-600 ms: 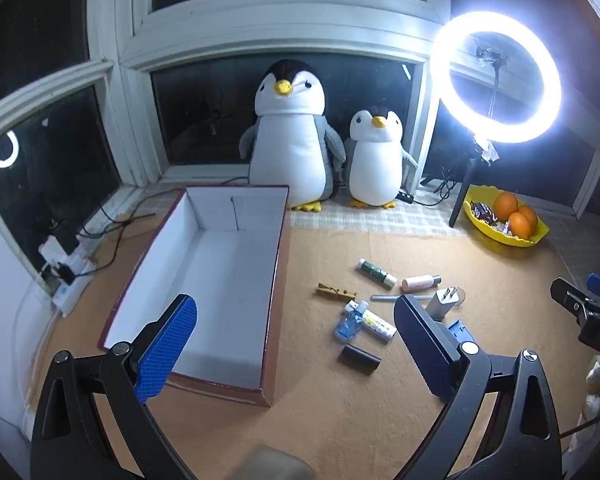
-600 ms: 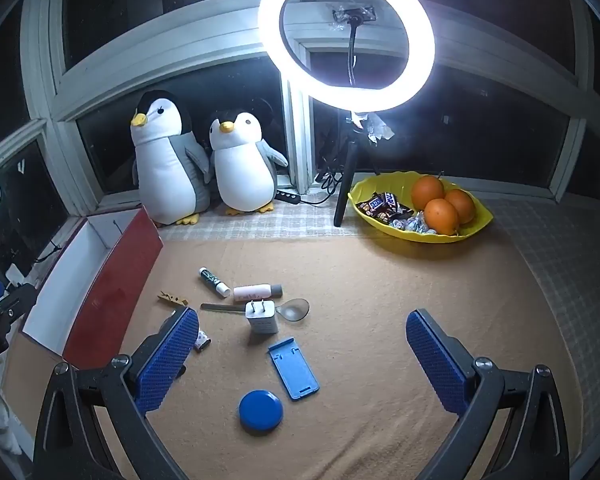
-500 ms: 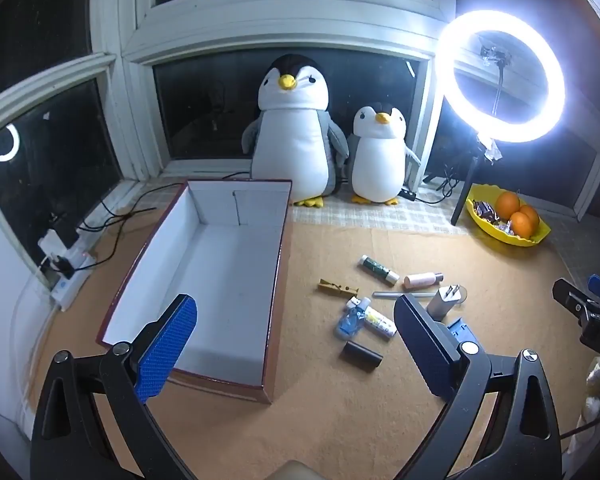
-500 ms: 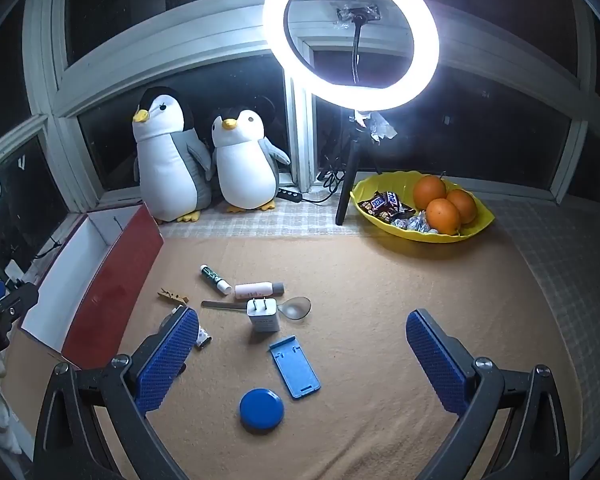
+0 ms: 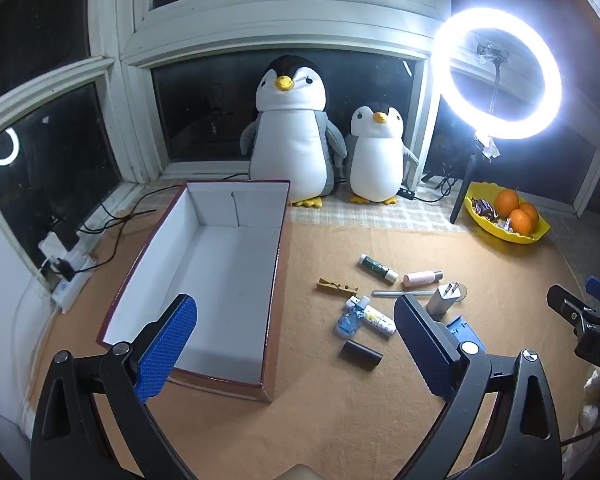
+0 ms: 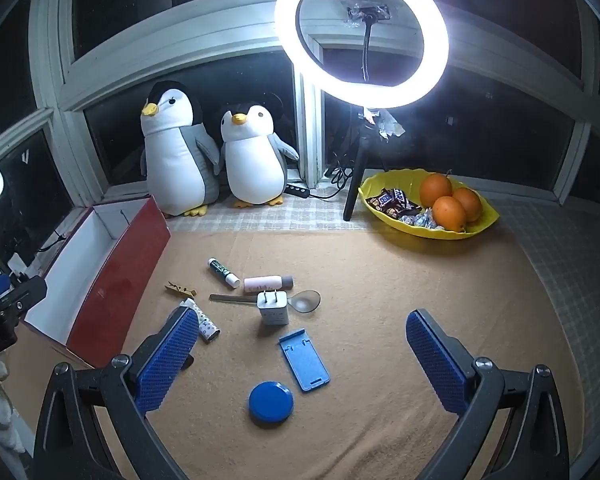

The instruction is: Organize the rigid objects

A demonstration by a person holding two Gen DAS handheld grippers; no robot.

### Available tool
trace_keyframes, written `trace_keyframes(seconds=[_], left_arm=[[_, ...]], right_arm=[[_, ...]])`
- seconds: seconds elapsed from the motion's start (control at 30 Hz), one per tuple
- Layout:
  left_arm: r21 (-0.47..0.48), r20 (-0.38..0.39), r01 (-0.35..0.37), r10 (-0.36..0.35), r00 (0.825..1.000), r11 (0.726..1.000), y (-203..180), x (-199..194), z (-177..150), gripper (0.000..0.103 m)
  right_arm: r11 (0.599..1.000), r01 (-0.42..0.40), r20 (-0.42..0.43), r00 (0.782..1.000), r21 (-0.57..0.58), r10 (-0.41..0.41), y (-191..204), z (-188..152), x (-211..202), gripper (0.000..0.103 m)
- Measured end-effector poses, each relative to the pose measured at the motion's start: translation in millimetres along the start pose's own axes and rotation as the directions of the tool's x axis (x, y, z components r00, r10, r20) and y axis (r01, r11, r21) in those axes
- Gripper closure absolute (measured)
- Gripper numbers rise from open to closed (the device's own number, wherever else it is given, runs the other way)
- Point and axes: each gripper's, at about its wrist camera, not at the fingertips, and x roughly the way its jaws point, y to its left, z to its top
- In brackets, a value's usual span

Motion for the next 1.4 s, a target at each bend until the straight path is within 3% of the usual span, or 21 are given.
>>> trace_keyframes(seconds=[1.4], left_arm=[[0.002,0.015,-0.013,0.013,1.0,1.0,2.2,-3.4,-0.8,0.004]], right_arm=[[1.0,-0.006,-0.015,1.0,0.0,0.006,4.5,-1.5,3.2,0.0]])
